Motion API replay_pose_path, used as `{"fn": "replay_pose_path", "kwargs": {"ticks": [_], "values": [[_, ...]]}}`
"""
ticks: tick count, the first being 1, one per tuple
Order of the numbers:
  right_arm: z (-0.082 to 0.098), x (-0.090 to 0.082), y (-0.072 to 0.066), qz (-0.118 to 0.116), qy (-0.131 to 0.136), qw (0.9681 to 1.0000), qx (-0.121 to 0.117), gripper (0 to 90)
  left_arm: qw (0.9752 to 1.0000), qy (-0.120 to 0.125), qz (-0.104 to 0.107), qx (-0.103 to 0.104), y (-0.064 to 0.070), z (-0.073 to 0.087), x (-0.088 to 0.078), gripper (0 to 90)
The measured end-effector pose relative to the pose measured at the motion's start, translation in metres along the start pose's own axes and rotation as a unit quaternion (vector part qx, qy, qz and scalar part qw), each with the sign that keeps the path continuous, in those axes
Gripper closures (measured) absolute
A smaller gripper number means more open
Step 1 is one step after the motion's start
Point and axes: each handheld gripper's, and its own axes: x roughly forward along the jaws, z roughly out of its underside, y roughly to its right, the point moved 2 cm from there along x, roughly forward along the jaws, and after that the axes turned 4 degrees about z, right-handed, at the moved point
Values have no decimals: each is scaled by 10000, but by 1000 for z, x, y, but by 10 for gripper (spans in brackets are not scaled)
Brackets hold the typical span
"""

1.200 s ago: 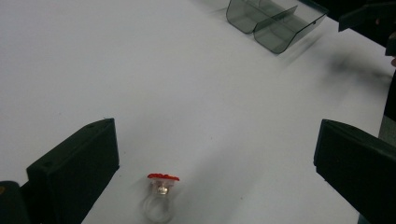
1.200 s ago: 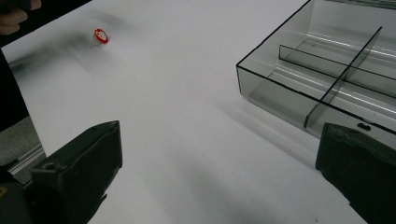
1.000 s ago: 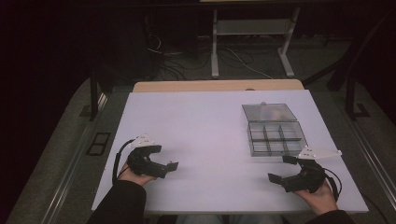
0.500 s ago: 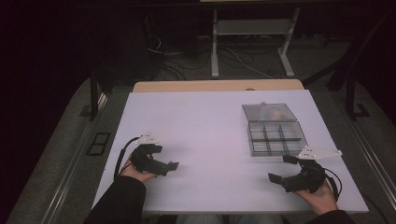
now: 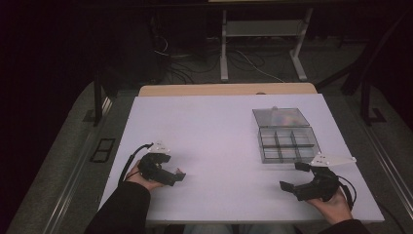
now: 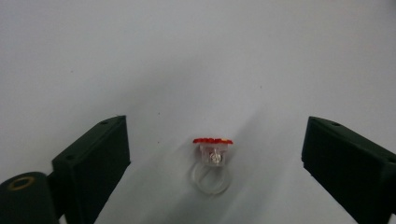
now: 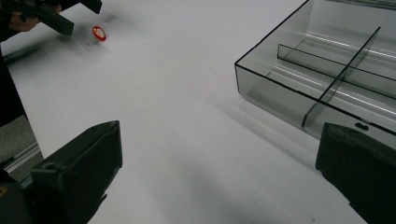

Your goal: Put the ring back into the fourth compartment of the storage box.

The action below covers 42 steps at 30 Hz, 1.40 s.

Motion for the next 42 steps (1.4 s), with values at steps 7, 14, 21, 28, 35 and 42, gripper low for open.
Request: {"fn": "replay_pose_path", "kwargs": {"ticks": [7, 14, 21, 28, 35, 42], "values": [[0, 0, 0, -4, -2, 10000, 14, 0, 9998, -142, 84, 70, -1, 1, 1, 153], [0, 0, 0, -12, -15, 10000, 2, 0, 9996, -210, 146, 127, -1, 1, 2, 250], [1, 1, -1, -38, -39, 10000, -17, 0, 9992, -290, 155, 247, 0, 2, 3, 364], [1, 1, -1, -26, -41, 10000, -12, 0, 9990, -311, 106, 310, 0, 2, 5, 450], [1, 1, -1, -21, -43, 10000, -4, 0, 9986, -369, 43, 377, -1, 2, 8, 501], [1, 1, -1, -8, -48, 10000, -22, 0, 9986, -371, 56, 384, -3, 2, 10, 559]]}}
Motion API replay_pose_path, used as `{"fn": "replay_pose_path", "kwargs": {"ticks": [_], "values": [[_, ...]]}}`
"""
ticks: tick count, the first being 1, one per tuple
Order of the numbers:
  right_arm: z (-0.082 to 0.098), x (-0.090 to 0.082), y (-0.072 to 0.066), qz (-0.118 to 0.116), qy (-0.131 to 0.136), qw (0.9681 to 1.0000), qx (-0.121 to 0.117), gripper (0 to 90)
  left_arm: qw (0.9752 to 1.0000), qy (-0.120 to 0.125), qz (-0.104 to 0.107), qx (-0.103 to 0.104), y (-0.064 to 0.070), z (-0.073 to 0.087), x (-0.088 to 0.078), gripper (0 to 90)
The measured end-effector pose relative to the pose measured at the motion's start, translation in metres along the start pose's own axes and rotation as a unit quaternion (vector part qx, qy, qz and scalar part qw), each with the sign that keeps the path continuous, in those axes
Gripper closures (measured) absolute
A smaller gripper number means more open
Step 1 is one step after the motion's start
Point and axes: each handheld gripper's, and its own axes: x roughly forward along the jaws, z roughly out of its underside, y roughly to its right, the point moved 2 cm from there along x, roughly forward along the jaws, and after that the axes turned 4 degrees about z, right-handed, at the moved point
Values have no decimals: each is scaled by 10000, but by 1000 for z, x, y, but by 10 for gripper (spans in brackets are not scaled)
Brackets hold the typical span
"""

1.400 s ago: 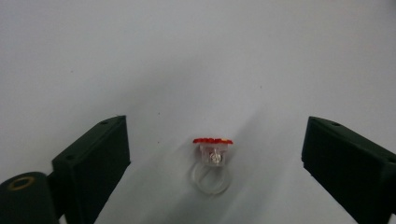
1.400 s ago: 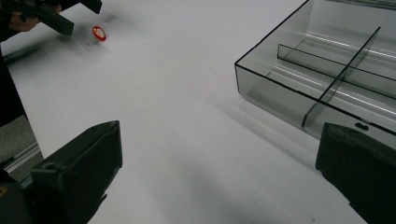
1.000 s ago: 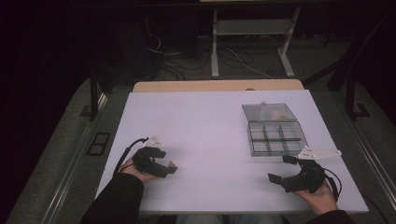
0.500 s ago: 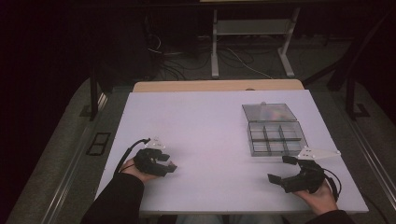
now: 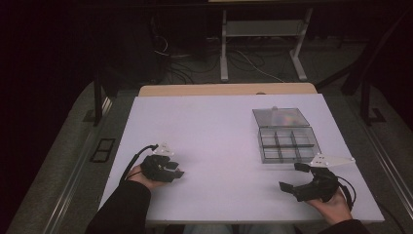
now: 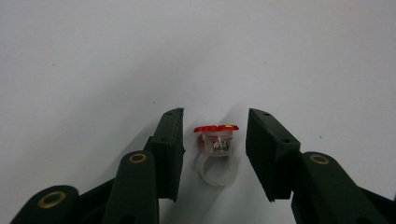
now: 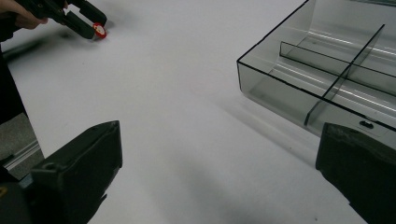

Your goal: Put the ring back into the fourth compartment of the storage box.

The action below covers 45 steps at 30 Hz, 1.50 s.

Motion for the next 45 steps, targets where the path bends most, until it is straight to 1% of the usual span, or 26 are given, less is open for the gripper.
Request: {"fn": "replay_pose_path", "kwargs": {"ticks": [4, 6, 10, 13, 15, 17, 20, 21, 28, 31, 41, 45], "values": [[0, 0, 0, 0, 4, 10000, -2, 0, 10000, -5, 10, -2, -1, 0, 2, 582], [0, 0, 0, 13, -1, 10000, -2, 0, 10000, -43, 16, 57, -2, 0, 3, 605], [0, 0, 0, 14, 5, 10000, 1, 0, 10000, -45, 57, 23, -2, 0, 3, 656], [0, 0, 0, 11, 2, 10000, 1, 0, 10000, -25, 81, -13, -3, 0, 2, 670], [0, 0, 0, 13, 3, 10000, -1, 0, 9999, 27, 113, -10, -4, 0, 2, 672], [0, 0, 0, 19, 1, 10000, -5, 0, 9998, 84, 150, -91, -3, 0, 1, 676], [0, 0, 0, 20, 4, 10000, 0, 0, 9997, 101, 197, -52, -4, -2, -1, 683], [0, 0, 0, 20, 5, 10000, 1, 0, 9997, 126, 209, -72, -4, -2, -2, 684], [0, 0, 0, 10, 5, 10000, 12, 0, 9992, 303, 276, -7, -4, -11, -9, 690], [0, 0, 1, 15, 10, 10000, 20, 0, 9987, 383, 319, -52, -3, -15, -12, 690], [0, -1, 1, 19, 25, 10000, 23, 0, 9981, 468, 408, 27, -1, -22, -15, 690], [0, -1, 1, 20, 23, 10000, 22, 0, 9979, 487, 410, 80, 0, -27, -18, 691]]}}
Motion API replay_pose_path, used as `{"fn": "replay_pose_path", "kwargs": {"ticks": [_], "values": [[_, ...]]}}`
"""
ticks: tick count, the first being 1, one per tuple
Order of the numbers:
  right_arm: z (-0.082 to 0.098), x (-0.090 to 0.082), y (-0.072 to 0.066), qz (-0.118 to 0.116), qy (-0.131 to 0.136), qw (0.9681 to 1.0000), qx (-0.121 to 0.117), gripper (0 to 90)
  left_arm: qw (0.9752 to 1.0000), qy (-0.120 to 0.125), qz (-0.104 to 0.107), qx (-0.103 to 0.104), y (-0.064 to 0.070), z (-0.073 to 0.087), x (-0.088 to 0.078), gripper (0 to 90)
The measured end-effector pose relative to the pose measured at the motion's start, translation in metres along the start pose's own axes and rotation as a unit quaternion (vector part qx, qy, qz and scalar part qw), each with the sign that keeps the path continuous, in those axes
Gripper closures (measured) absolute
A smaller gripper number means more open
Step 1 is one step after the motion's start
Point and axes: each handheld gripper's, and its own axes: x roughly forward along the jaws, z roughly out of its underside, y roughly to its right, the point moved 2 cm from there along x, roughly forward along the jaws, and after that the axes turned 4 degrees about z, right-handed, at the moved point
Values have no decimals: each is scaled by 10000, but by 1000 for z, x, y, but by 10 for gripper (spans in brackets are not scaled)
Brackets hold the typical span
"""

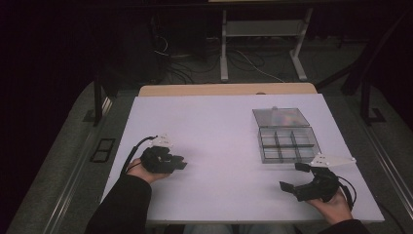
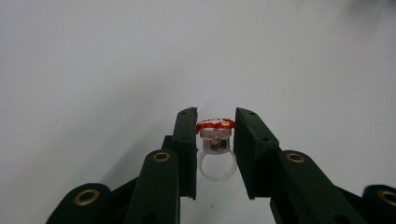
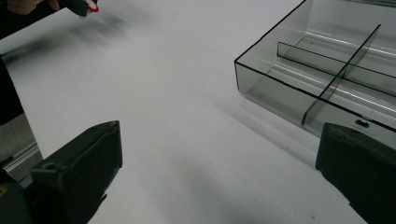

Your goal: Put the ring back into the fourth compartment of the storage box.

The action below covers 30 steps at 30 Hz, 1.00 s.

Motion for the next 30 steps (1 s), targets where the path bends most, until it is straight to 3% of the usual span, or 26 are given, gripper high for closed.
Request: {"fn": "replay_pose_path", "kwargs": {"ticks": [10, 30], "values": [[0, 0, 0, -2, 0, 10000, -4, 0, 9998, 109, 9, 144, 2, -19, -6, 691], [-1, -1, 0, -8, 34, 10000, -10, 0, 9987, 78, 60, 490, 6, -59, -10, 692]]}}
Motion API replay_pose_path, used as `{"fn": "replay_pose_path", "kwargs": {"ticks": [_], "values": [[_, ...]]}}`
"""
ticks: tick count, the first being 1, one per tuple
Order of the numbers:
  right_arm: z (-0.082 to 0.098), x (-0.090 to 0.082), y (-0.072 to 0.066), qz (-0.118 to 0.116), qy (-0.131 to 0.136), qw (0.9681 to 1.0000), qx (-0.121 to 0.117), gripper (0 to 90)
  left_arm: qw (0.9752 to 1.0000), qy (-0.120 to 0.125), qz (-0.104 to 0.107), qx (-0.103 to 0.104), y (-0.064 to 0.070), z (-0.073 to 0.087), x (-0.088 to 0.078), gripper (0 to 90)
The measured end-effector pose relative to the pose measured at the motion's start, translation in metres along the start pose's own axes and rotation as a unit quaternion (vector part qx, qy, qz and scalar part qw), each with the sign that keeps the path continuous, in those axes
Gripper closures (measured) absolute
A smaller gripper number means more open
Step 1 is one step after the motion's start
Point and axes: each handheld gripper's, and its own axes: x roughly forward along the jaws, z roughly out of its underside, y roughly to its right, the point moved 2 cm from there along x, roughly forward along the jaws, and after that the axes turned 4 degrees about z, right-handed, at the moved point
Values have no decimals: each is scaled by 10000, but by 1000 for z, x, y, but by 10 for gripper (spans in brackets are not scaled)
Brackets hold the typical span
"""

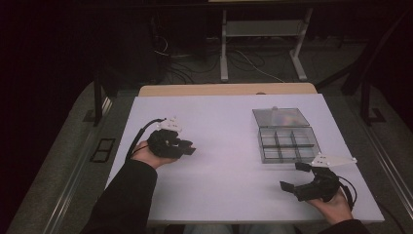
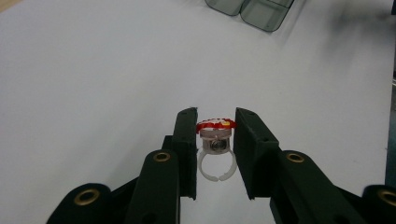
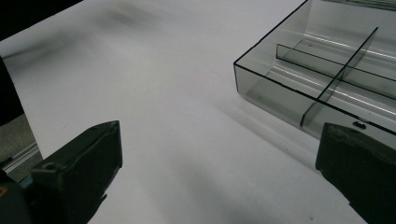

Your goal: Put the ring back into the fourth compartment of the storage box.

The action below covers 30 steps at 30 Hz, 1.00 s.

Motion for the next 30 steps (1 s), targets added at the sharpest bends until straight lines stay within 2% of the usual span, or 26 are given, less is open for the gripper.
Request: {"fn": "replay_pose_path", "kwargs": {"ticks": [14, 26, 30], "values": [[0, 0, 0, -11, -4, 10000, 20, 0, 9996, -50, 62, 256, 2, -28, 5, 691], [0, -1, 1, -11, 5, 10000, -3, 0, 9987, -105, 153, 484, 7, -50, 18, 691], [0, -1, 1, -10, 10, 10000, 4, 0, 9984, -56, 173, 528, 8, -56, 22, 691]]}}
